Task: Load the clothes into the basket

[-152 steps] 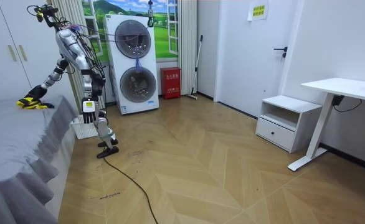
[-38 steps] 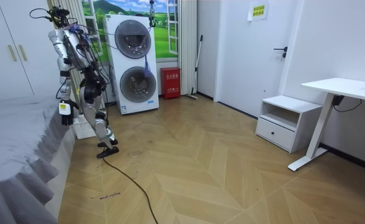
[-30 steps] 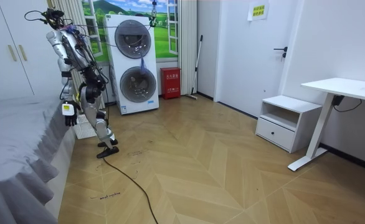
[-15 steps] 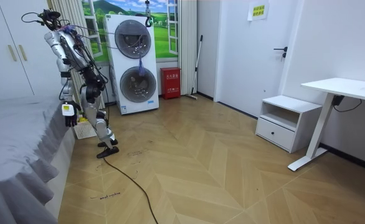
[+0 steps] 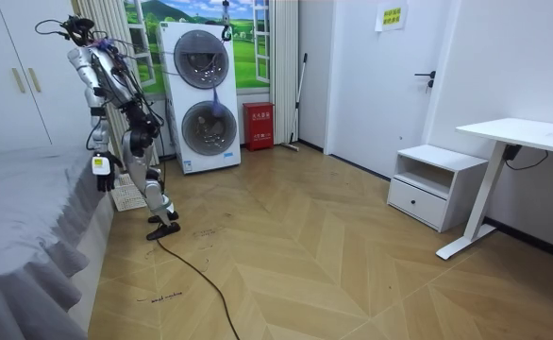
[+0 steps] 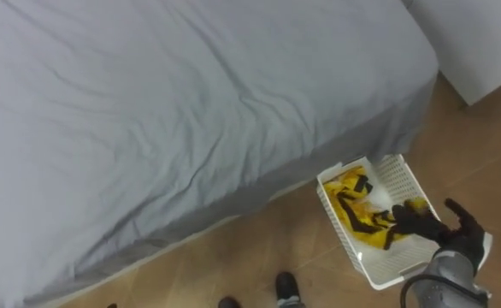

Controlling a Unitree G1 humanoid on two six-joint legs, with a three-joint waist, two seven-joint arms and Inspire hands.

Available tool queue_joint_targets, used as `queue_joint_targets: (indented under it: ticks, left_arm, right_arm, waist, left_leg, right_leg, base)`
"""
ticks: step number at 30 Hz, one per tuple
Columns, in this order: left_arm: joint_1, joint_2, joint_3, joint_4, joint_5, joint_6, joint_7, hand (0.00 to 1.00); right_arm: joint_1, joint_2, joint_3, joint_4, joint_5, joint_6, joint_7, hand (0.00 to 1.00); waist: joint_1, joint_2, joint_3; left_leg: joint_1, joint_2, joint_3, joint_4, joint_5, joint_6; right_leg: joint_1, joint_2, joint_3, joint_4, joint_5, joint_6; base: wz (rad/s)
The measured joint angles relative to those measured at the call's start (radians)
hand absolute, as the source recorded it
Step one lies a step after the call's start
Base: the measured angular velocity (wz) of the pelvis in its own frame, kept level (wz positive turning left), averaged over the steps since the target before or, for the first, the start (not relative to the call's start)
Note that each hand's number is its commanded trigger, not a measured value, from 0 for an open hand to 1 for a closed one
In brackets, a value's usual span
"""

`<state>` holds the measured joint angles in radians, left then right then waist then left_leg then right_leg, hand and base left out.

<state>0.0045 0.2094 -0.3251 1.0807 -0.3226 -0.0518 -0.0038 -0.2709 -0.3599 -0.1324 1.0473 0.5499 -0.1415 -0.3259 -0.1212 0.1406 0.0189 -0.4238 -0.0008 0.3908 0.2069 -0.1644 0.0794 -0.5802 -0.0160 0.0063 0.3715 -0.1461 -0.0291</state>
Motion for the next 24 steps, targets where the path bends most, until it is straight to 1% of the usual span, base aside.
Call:
queue_joint_targets:
  ticks: [4, 8, 11, 12, 13, 14, 16, 17, 19, 20, 21, 22, 23, 24]
  left_arm:
    - [0.0, 0.0, 0.008, 0.002, -0.001, -0.005, -0.009, 0.0]
    - [0.0, -0.002, 0.007, 0.013, -0.001, -0.017, -0.01, 0.0]
    - [0.001, -0.007, 0.009, 0.036, -0.001, -0.02, -0.017, 0.0]
    - [0.004, -0.006, 0.012, 0.039, -0.001, -0.02, -0.021, 0.0]
    - [0.01, -0.006, 0.013, 0.038, -0.001, -0.023, -0.021, 0.0]
    - [0.014, -0.006, 0.013, 0.037, -0.001, -0.024, -0.021, 0.0]
    - [0.026, -0.006, 0.012, 0.033, 0.0, -0.025, -0.02, 0.0]
    - [0.031, -0.006, 0.012, 0.029, 0.0, -0.027, -0.02, 0.0]
    - [0.052, -0.006, 0.018, 0.028, 0.003, -0.04, -0.02, 0.0]
    - [0.059, -0.007, 0.022, 0.028, 0.006, -0.042, -0.02, 0.0]
    - [0.072, -0.008, 0.035, 0.025, 0.01, -0.042, -0.021, 0.0]
    - [0.084, -0.01, 0.051, 0.024, 0.011, -0.042, -0.021, 0.0]
    - [0.091, -0.01, 0.057, 0.023, 0.011, -0.042, -0.021, 0.0]
    - [0.103, -0.013, 0.079, 0.015, 0.011, -0.042, -0.02, 0.0]
  right_arm:
    - [0.017, -0.001, -0.008, -0.002, -0.047, -0.012, 0.014, 0.0]
    - [0.027, 0.0, 0.004, -0.007, -0.046, -0.012, 0.029, 0.0]
    - [0.072, 0.003, 0.004, -0.054, -0.044, -0.012, 0.038, 0.0]
    - [0.088, 0.003, 0.004, -0.065, -0.039, -0.012, 0.042, 0.0]
    - [0.104, 0.003, 0.005, -0.067, -0.039, -0.012, 0.043, 0.0]
    - [0.111, 0.003, 0.008, -0.067, -0.039, -0.012, 0.043, 0.0]
    - [0.138, 0.007, 0.039, -0.066, -0.006, -0.013, 0.047, 0.0]
    - [0.144, 0.01, 0.043, -0.066, -0.004, -0.012, 0.047, 0.0]
    - [0.179, 0.036, 0.042, -0.064, 0.0, -0.012, 0.063, 0.0]
    - [0.19, 0.041, 0.042, -0.066, 0.008, -0.011, 0.073, 0.0]
    - [0.216, 0.046, 0.042, -0.071, 0.033, -0.011, 0.092, 0.0]
    - [0.238, 0.049, 0.04, -0.072, 0.043, -0.011, 0.103, 0.0]
    - [0.25, 0.053, 0.035, -0.072, 0.042, -0.011, 0.108, 0.0]
    - [0.266, 0.065, 0.029, -0.072, 0.036, -0.011, 0.115, 0.0]
  waist:
    - [0.02, 0.0, 0.0]
    - [0.019, -0.001, 0.0002]
    - [0.018, -0.005, 0.002]
    - [0.016, -0.012, 0.0022]
    - [0.015, -0.019, 0.0001]
    - [0.015, -0.023, -0.0013]
    - [0.014, -0.042, -0.0038]
    - [0.012, -0.046, -0.005]
    - [0.012, -0.069, -0.0093]
    - [0.012, -0.074, -0.0113]
    - [0.013, -0.084, -0.0172]
    - [0.011, -0.09, -0.0195]
    - [0.012, -0.093, -0.0206]
    - [0.011, -0.098, -0.0217]
  left_leg:
    - [0.014, -0.002, 0.015, 0.0, 0.0, 0.0]
    - [0.034, -0.003, 0.016, 0.006, 0.0, 0.0]
    - [0.072, -0.003, 0.017, 0.006, 0.0, 0.0]
    - [0.088, -0.004, 0.014, 0.006, 0.0, 0.0]
    - [0.106, -0.005, 0.007, 0.006, 0.0, 0.0]
    - [0.114, -0.005, 0.004, 0.006, 0.0, -0.001]
    - [0.147, -0.002, -0.01, 0.006, 0.0, -0.001]
    - [0.153, -0.001, -0.012, 0.005, 0.0, -0.001]
    - [0.195, 0.0, -0.04, -0.005, 0.001, -0.003]
    - [0.206, 0.0, -0.046, -0.007, 0.001, -0.003]
    - [0.222, 0.0, -0.062, -0.011, 0.001, -0.003]
    - [0.242, -0.001, -0.081, -0.018, 0.001, -0.003]
    - [0.253, -0.001, -0.088, -0.022, 0.001, -0.004]
    - [0.276, -0.002, -0.097, -0.031, 0.001, -0.004]
  right_leg:
    - [-0.003, 0.0, 0.015, 0.025, -0.003, -0.003]
    - [0.019, -0.001, 0.016, 0.027, -0.008, -0.003]
    - [0.059, -0.004, 0.012, 0.026, -0.014, -0.003]
    - [0.072, -0.008, 0.008, 0.028, -0.021, -0.002]
    - [0.094, -0.01, 0.001, 0.026, -0.024, -0.002]
    - [0.105, -0.01, -0.003, 0.024, -0.025, -0.003]
    - [0.153, -0.01, -0.02, 0.003, -0.025, -0.003]
    - [0.166, -0.01, -0.027, -0.006, -0.023, -0.003]
    - [0.228, -0.009, -0.05, -0.04, -0.018, -0.002]
    - [0.244, -0.009, -0.056, -0.048, -0.017, -0.002]
    - [0.273, -0.009, -0.07, -0.067, -0.016, -0.001]
    - [0.308, -0.01, -0.091, -0.092, -0.012, 0.0]
    - [0.326, -0.009, -0.094, -0.104, -0.009, 0.002]
    - [0.357, -0.007, -0.101, -0.122, -0.006, 0.004]
  base:
    - [-0.1]
    - [0.0]
    - [0.0]
    - [0.11]
    - [0.14]
    - [0.17]
    - [0.17]
    - [0.26]
    - [0.26]
    - [0.27]
    - [0.39]
    - [0.39]
    - [0.35]
    - [0.22]
